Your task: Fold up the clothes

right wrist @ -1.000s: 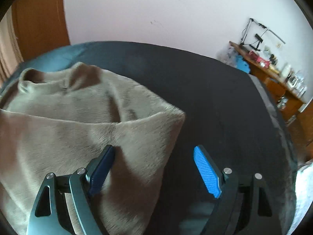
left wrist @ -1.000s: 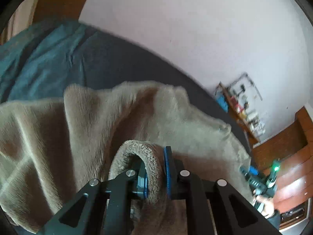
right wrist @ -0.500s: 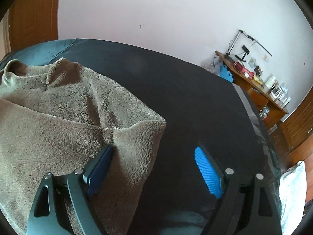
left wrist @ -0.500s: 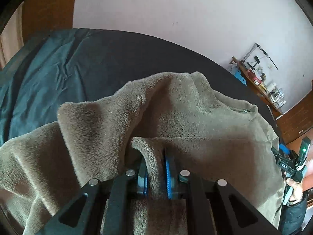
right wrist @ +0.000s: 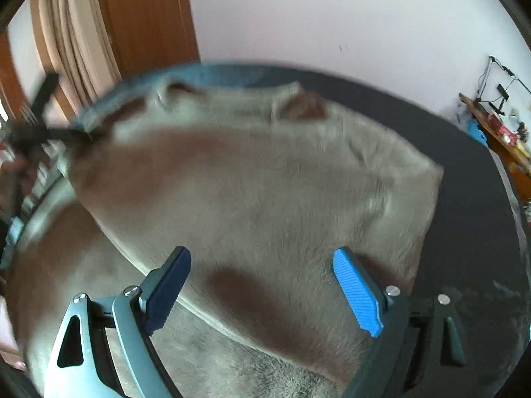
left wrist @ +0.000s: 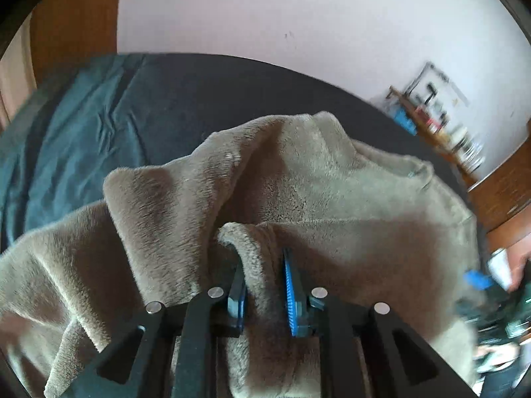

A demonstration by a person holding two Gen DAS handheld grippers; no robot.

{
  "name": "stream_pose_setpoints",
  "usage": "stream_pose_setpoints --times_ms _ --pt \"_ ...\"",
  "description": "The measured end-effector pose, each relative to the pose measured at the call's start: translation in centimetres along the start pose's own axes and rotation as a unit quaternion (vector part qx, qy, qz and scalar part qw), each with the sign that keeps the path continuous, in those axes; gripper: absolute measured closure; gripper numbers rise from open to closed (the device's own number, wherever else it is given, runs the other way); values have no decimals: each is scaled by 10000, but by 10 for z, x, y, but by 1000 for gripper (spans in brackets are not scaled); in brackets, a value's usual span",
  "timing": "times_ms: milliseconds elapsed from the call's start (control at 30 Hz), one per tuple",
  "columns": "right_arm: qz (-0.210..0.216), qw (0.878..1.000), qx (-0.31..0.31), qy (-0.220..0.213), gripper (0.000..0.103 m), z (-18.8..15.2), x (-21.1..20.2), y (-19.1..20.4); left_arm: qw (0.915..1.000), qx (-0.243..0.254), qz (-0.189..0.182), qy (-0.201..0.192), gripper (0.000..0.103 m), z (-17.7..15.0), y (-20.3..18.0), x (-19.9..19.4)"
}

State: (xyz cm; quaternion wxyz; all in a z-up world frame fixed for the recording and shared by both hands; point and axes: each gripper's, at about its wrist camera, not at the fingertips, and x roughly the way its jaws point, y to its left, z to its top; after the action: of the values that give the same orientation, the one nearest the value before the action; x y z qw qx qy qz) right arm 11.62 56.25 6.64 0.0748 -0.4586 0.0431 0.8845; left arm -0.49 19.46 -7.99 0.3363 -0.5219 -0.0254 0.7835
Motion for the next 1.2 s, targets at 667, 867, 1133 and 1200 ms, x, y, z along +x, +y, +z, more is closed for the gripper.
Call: stream_pose_setpoints --times_ms 667,867,1133,1200 --pt "-278 9994 -67 -178 7 -8 8 0 9981 43 -570 -220 76 -44 -40 -10" --pt "-427 9989 -43 -194 7 -11 6 3 9990 -77 -417 -171 76 -53 -34 6" --pt "-141 9984 -38 -541 6 -35 -55 44 9952 -481 -513 -677 76 -96 -16 -65" --pt "34 9979 -118 -637 6 -41 -70 59 9918 -686 -612 -891 76 -116 -3 -89"
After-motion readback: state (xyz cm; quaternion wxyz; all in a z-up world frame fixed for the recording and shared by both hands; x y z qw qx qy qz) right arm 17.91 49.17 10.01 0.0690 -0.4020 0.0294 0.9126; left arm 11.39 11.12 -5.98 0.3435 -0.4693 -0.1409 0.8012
